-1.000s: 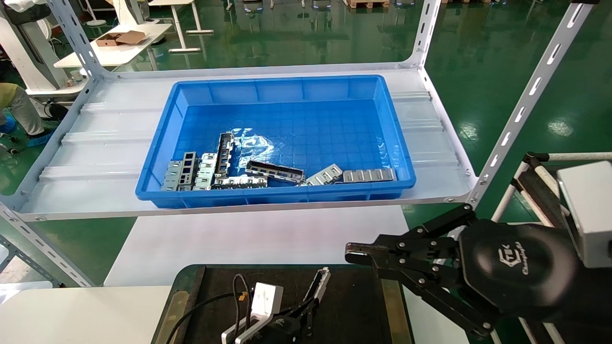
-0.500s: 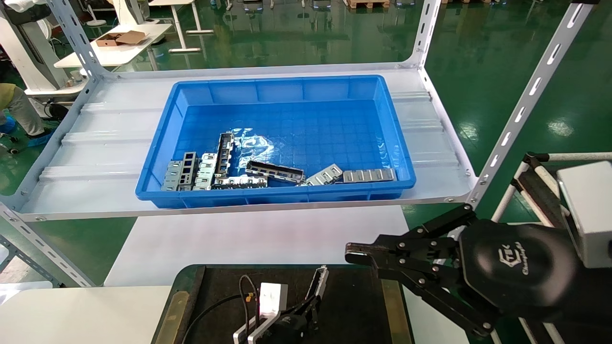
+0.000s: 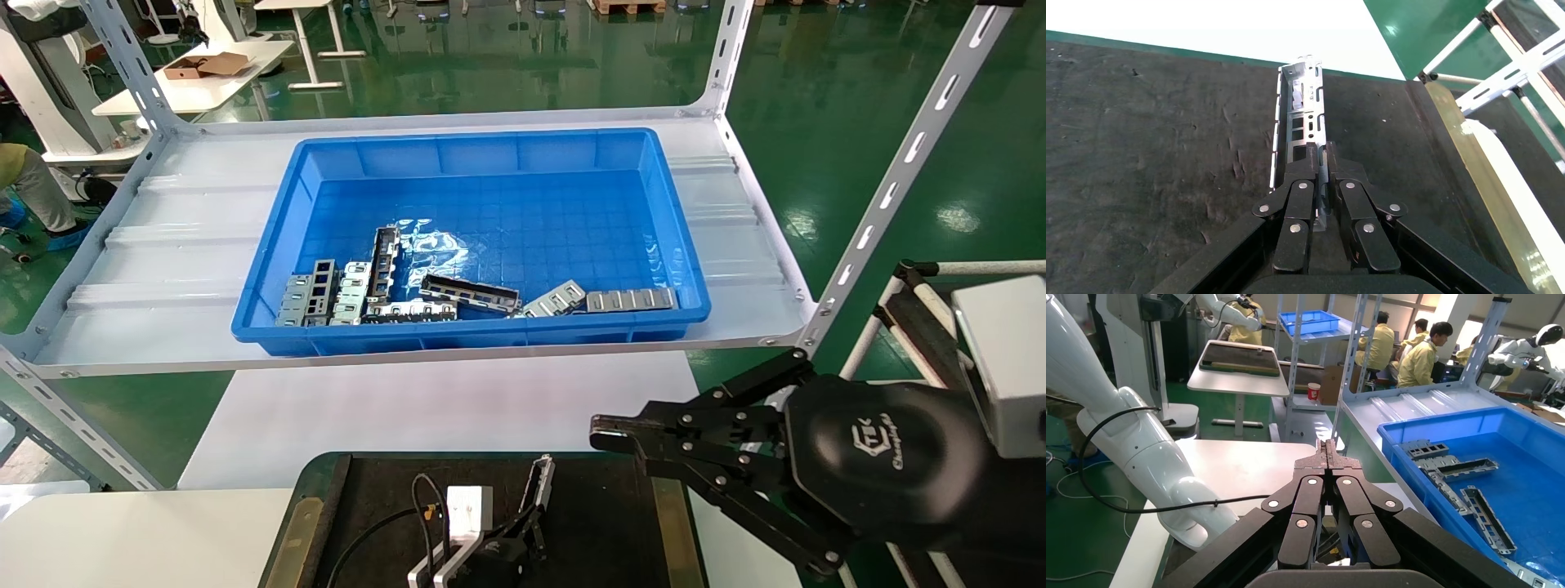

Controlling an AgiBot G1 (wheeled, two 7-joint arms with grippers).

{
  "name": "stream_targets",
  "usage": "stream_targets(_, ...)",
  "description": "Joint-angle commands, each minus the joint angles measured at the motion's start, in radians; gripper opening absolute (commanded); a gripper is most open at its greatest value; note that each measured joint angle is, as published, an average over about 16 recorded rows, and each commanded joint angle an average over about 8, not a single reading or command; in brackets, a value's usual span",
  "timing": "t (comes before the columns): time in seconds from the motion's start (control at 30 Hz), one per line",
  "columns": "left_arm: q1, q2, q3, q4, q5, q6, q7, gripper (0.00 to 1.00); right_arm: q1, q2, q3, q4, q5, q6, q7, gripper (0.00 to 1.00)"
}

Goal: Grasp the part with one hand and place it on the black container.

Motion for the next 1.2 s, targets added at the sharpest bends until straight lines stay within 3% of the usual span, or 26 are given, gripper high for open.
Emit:
stream_targets(0.03,0.002,0.007,-0.002,0.003,0.000,-0.012,-0.001,0.00,0.000,0.000,0.000,0.000,0.000,0.000,0.000,0.00)
stream_targets(0.23,0.007,0.020,-0.003,0.006,-0.006,-0.034,-0.004,0.00,0.000,0.000,0.000,0.000,0.000,0.000,0.000,0.00)
stream_targets(0.3,0.008,0.023,-0.002,0.007,-0.009,-0.040,-0.004,0.07,0.000,0.000,0.000,0.000,0.000,0.000,0.000,0.06)
stream_targets(0.37,0.008,0.025,-0.001,0.007,-0.012,-0.046,-0.004,0.24,0.000,0.000,0.000,0.000,0.000,0.000,0.000,0.23)
stream_targets(0.53,0.009,0.028,0.001,0.005,-0.021,-0.057,-0.007,0.84,0.000,0.000,-0.001,0.000,0.000,0.000,0.000,0.84)
stream_targets(0.6,0.008,0.029,0.003,0.003,-0.025,-0.059,-0.008,0.97,0.000,0.000,-0.001,0.000,0.000,0.000,0.000,0.97)
stream_targets(1.2,0.003,0.028,0.018,-0.039,-0.058,-0.079,-0.013,1.00,0.000,0.000,-0.001,0.000,0.001,0.000,-0.001,1.00)
